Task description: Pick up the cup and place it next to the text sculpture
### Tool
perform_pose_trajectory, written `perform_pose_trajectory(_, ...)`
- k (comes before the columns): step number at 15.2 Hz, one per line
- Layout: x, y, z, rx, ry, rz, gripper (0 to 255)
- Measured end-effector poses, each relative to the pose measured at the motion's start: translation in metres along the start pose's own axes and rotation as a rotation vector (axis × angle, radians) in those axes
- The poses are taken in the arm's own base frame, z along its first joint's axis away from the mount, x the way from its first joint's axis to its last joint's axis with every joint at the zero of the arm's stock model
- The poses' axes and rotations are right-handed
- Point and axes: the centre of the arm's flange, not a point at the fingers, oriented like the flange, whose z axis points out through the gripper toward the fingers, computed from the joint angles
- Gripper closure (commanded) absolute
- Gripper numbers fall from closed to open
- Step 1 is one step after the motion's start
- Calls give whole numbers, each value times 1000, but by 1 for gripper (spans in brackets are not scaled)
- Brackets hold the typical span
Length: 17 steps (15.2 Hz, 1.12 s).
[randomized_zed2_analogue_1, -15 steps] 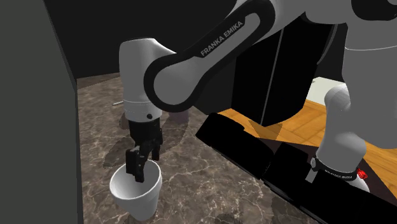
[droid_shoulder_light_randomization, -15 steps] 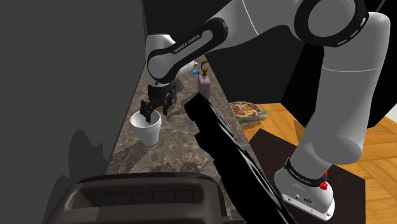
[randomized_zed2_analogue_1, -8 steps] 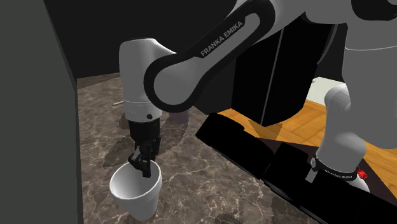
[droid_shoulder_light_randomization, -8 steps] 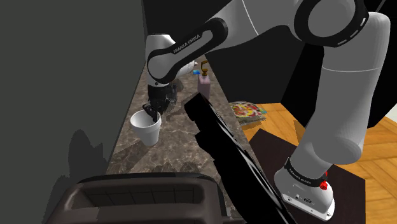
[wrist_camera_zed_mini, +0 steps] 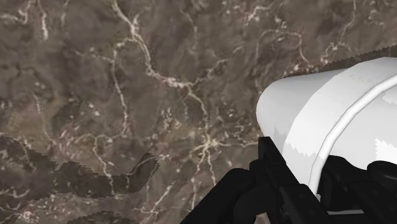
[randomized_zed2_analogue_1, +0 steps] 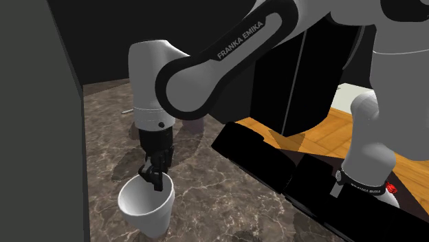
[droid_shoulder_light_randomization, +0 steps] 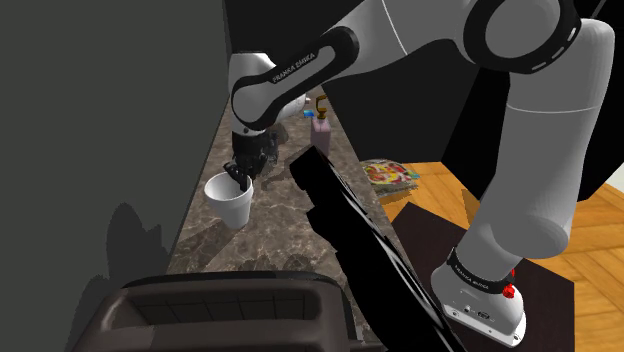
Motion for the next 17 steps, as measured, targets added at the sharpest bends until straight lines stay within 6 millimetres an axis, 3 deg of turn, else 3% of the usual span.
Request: perform_pose_trajectory(17, 1, -15, -85, 0, 0, 0, 255)
